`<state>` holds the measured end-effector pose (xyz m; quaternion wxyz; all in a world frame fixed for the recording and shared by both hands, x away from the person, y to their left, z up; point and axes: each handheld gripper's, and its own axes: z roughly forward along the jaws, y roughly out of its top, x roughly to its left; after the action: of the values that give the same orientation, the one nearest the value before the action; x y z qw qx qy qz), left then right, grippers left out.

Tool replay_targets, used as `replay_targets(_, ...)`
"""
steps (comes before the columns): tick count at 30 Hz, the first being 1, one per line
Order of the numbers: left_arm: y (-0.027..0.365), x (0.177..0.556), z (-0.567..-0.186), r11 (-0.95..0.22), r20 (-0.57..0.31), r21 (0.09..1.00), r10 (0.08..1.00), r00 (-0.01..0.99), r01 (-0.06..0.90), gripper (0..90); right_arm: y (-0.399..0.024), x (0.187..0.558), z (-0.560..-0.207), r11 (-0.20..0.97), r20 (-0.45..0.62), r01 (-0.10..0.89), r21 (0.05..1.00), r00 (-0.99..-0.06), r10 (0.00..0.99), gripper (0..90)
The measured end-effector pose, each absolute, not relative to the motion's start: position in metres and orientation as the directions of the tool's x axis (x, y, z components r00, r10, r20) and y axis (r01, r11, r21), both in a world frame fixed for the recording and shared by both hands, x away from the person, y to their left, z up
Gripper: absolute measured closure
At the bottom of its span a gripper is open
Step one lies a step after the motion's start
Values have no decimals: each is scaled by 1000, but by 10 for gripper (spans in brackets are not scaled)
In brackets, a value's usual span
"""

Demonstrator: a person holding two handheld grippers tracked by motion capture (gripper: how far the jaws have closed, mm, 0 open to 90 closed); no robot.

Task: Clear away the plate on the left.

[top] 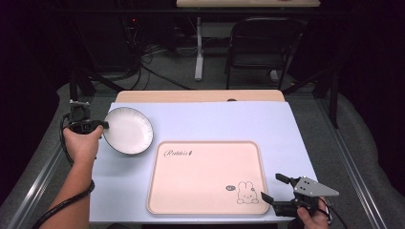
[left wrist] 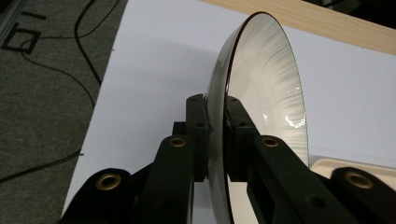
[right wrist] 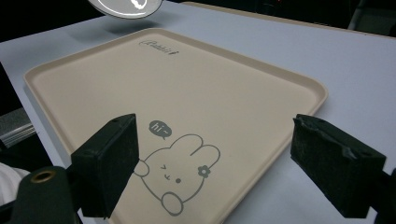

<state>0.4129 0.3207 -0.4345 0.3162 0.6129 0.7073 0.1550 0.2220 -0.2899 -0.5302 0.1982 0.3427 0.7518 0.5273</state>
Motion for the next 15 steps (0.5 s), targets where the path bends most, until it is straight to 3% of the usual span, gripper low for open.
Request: replay_targets(15,269,411,-409,69,-261,641,956,132,765,830,-290,222,-530,208,68,310,928,-687,724,149)
